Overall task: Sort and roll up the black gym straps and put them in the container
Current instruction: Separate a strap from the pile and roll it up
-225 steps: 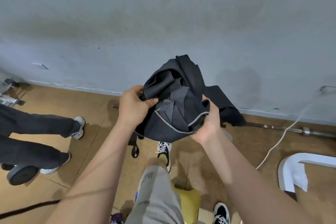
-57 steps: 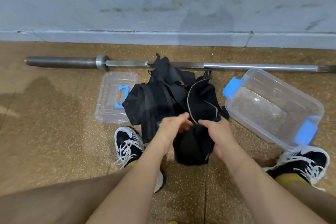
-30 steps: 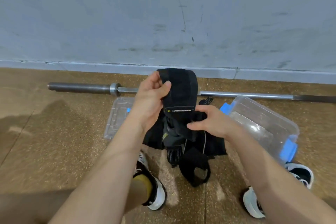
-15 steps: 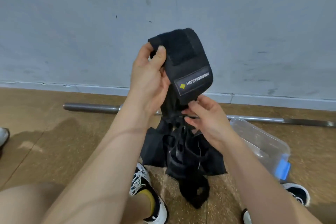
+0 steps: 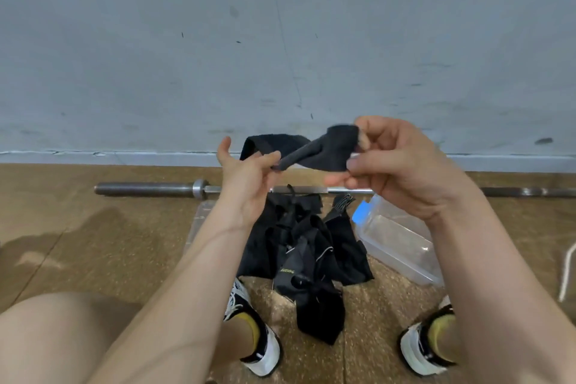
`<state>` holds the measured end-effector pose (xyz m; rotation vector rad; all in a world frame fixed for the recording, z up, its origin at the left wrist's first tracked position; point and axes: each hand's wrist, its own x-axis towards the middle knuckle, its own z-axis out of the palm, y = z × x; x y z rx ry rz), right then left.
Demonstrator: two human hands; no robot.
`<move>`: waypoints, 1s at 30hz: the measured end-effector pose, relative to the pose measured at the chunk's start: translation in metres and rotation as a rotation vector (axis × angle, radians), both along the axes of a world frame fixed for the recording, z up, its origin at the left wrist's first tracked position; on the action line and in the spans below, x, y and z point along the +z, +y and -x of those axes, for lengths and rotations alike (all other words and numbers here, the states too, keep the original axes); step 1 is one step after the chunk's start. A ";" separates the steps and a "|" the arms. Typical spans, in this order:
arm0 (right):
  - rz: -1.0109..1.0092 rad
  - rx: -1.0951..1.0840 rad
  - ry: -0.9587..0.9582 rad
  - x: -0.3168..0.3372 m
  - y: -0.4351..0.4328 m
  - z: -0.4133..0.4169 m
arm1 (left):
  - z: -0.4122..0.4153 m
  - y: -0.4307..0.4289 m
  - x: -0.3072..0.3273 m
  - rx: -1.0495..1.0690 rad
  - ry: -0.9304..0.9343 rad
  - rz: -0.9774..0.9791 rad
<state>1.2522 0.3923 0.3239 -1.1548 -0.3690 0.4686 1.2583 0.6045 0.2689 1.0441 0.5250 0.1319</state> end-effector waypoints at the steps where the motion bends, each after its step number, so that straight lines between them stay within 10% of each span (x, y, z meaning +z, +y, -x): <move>1: -0.018 -0.056 -0.023 0.009 0.001 0.001 | 0.003 0.003 -0.008 0.006 0.043 -0.068; 4: -0.024 -0.292 0.002 0.011 0.003 -0.008 | 0.016 0.011 -0.023 0.000 0.153 -0.165; 8: 0.584 -0.231 -0.008 -0.038 0.012 -0.007 | 0.022 0.005 -0.013 -0.158 0.068 -0.297; 14: 0.988 -0.044 -0.486 -0.055 0.018 0.011 | 0.029 -0.001 0.037 -0.746 -0.197 -0.571; 18: 0.771 0.155 -0.396 -0.023 0.005 0.009 | 0.024 -0.001 0.044 -0.798 -0.255 -0.460; 23: 0.456 -0.219 -0.264 -0.048 0.011 0.011 | 0.022 -0.028 0.024 -0.730 -0.190 -0.318; 30: 0.793 -0.111 -0.168 -0.072 -0.019 0.007 | 0.034 0.016 -0.033 -1.069 0.167 -0.338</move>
